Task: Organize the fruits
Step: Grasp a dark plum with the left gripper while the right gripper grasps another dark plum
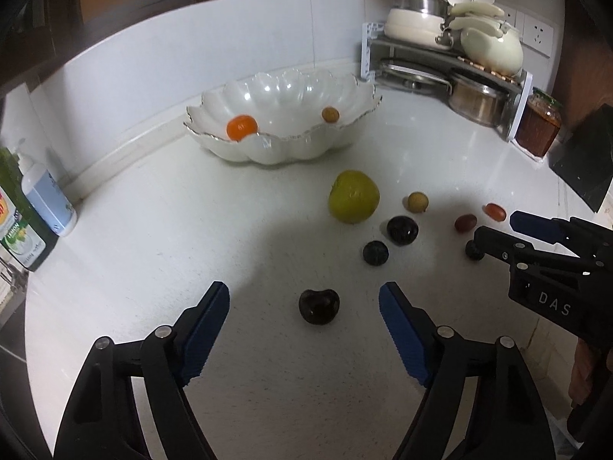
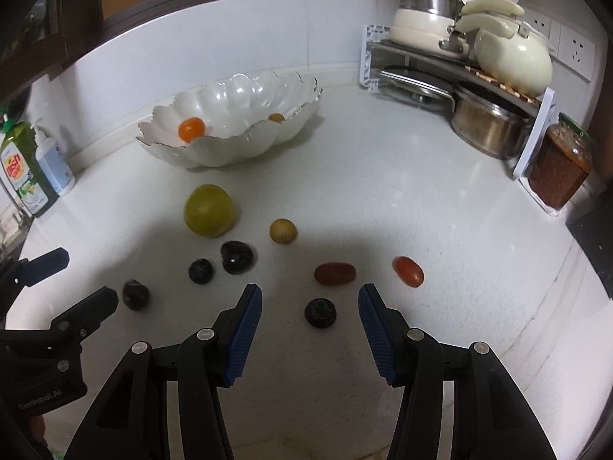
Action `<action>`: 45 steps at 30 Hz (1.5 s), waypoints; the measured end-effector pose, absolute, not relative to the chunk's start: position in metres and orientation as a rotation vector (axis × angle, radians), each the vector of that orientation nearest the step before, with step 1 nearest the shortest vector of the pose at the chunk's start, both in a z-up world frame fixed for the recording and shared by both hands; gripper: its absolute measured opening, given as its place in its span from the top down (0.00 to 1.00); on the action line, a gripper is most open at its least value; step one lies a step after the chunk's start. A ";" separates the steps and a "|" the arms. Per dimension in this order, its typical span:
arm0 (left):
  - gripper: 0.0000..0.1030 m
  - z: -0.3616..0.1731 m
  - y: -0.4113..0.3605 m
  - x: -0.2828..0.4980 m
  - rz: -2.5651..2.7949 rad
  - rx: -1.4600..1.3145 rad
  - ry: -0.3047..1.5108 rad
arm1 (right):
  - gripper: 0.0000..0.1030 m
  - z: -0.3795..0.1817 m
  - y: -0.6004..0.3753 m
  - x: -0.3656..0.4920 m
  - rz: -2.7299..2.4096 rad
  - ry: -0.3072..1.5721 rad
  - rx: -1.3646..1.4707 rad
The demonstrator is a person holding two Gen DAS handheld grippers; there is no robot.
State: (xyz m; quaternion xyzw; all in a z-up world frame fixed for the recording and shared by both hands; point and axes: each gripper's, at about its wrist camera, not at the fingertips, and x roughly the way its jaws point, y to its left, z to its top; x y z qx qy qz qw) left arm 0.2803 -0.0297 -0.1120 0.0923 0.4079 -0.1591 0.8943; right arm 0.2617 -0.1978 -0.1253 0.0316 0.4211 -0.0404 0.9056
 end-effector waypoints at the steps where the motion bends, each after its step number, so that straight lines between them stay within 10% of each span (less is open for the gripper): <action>1: 0.24 -0.114 -0.030 0.281 -0.331 0.190 0.851 | 0.48 -0.127 -0.199 0.263 -0.084 0.873 0.068; 23: 0.44 -0.149 -0.039 0.298 -0.339 0.142 0.937 | 0.63 -0.156 -0.207 0.275 -0.073 0.932 0.104; 34: 0.71 -0.155 -0.040 0.303 -0.326 0.132 0.953 | 0.77 -0.162 -0.208 0.279 -0.073 0.953 0.099; 45: 0.71 -0.143 -0.040 0.301 -0.341 0.104 0.942 | 0.77 -0.152 -0.206 0.276 -0.035 0.936 0.100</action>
